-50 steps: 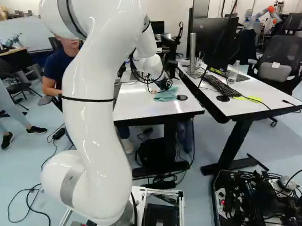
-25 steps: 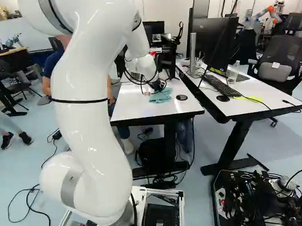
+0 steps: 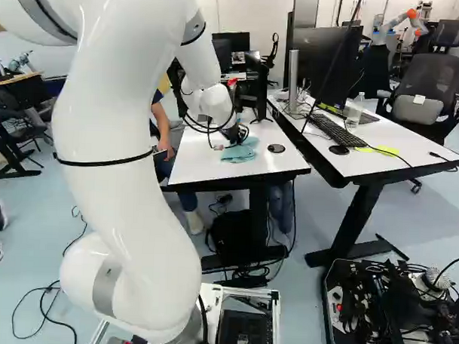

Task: Clean the table with the green towel

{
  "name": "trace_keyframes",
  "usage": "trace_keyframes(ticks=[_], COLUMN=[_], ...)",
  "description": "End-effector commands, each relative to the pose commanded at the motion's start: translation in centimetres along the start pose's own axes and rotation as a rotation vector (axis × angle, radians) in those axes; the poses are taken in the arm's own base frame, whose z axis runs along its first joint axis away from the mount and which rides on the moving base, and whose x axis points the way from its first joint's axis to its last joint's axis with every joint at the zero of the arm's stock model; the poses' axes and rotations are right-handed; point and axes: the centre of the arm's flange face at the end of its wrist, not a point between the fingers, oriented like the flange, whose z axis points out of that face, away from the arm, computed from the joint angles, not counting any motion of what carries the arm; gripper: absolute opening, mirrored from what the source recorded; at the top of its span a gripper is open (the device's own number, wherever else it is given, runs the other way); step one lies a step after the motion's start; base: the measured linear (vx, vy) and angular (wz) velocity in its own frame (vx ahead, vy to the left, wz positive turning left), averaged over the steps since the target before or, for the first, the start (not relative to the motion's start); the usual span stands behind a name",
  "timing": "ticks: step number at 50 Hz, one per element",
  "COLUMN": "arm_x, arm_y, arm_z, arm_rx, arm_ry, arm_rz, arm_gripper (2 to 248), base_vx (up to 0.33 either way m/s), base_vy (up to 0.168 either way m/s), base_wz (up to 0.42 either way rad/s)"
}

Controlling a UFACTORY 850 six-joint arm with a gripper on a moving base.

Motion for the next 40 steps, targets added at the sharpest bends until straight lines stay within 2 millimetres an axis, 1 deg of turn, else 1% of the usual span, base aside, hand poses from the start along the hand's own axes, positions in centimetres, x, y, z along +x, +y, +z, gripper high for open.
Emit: trace_keyframes(ticks=[21,40], arm_x=[-0.6,-3.2], arm_y=[0.3,0.7], arm_z=[-3.5,-6.0], arm_rx=[0.003,0.002], arm_ry=[0.035,0.032], arm_rz=[0.003,0.004], arm_gripper=[36,36], base_vx=[0.000,0.000], base_vy=[0.000,0.000], base_wz=[0.000,0.000])
